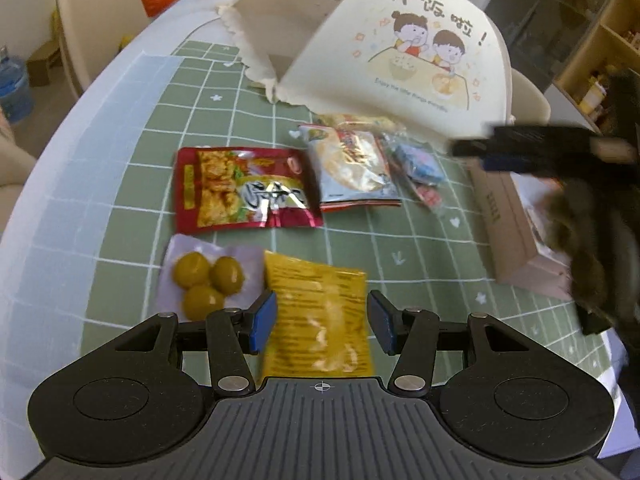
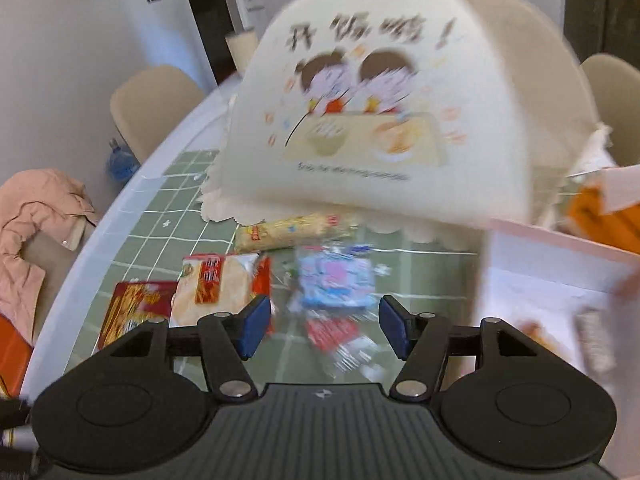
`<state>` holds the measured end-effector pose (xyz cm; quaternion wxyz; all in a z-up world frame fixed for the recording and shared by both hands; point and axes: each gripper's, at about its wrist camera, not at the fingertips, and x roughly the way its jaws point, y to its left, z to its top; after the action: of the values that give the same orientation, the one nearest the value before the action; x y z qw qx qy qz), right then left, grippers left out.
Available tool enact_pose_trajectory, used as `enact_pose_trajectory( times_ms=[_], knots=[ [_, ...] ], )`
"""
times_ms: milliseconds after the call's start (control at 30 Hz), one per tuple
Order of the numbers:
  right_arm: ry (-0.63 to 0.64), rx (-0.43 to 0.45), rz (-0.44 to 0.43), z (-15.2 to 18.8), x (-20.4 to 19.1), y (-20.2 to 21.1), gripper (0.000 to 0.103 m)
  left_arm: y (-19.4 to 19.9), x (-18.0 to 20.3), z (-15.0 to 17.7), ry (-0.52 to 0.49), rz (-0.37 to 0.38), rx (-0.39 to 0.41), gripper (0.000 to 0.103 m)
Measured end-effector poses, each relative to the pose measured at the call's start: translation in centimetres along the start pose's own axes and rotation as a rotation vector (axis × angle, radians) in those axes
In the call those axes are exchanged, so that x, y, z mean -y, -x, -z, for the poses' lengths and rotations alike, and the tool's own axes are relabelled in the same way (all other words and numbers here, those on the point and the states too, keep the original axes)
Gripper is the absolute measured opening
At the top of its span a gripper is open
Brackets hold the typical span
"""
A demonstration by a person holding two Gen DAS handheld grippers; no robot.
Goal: Organize snacks
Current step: 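Grasp the long yellow-wrapped stick snack with the left tool while the right tool grasps a green-label cookie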
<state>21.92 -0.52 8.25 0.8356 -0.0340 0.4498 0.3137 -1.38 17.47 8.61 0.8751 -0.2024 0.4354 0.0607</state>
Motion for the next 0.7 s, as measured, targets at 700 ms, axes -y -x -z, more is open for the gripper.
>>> enact_pose_trajectory(
  times_ms=[700],
  knots=[
    [-0.012, -0.122, -0.043, 0.2, -0.2, -5.6, 0.035, -5.0, 1.5, -6.0, -0.213, 0.002, -0.081, 0.055]
  ],
)
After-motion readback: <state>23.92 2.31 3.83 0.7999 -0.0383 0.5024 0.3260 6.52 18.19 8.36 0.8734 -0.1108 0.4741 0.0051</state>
